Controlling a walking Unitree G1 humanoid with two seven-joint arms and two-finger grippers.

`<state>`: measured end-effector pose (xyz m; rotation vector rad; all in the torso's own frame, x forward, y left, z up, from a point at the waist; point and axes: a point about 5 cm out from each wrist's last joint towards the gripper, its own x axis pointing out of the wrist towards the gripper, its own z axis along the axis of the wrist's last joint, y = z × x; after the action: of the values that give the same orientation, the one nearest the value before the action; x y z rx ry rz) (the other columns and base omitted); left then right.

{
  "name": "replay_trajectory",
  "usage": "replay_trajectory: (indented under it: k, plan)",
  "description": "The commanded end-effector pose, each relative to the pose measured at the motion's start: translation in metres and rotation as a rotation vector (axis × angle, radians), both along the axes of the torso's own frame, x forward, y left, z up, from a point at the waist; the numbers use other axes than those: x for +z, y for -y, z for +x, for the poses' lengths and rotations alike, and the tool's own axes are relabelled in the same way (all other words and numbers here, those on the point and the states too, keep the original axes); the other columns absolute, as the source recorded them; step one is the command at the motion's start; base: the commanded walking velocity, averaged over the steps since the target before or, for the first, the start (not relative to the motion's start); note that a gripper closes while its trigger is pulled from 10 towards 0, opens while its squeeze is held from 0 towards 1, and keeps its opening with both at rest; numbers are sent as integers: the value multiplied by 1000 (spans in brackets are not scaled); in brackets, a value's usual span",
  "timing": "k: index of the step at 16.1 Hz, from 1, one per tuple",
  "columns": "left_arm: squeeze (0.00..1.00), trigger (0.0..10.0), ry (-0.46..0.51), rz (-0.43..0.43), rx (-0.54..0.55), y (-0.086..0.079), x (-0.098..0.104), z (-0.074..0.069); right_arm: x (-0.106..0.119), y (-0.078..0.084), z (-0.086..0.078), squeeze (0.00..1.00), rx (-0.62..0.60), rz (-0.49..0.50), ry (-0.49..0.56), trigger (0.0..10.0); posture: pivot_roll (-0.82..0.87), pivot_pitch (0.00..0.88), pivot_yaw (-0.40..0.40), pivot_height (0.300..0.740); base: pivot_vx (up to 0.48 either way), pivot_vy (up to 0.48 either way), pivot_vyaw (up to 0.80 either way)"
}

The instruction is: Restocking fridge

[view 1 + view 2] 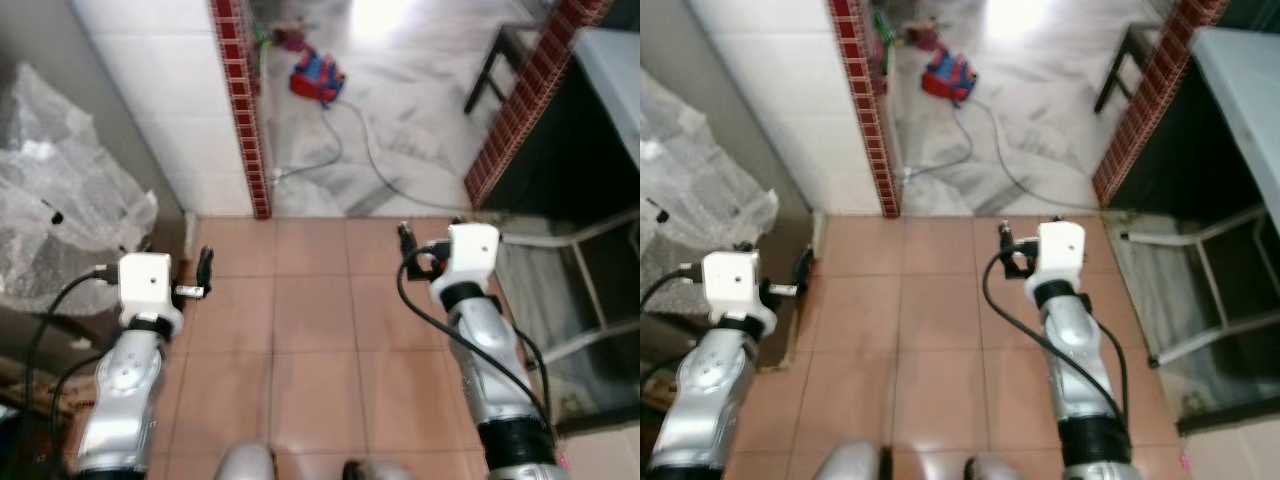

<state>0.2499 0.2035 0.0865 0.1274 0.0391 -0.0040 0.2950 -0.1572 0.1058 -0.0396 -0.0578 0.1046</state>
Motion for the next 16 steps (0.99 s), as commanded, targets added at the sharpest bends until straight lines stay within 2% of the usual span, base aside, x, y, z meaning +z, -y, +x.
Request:
replay_trajectory:
  k: [1, 16]
  plan:
    - [0, 10000, 12, -6, -43, 8, 3, 2, -4, 10, -6, 0, -42, -13, -18, 10000, 26, 131, 42, 740, 480, 0, -800]
    - [0, 10000, 6, -6, -50, 9, 2, 2, -7, 13, -9, 0, -50, -20, -24, 10000, 25, 126, 42, 740, 480, 0, -800]
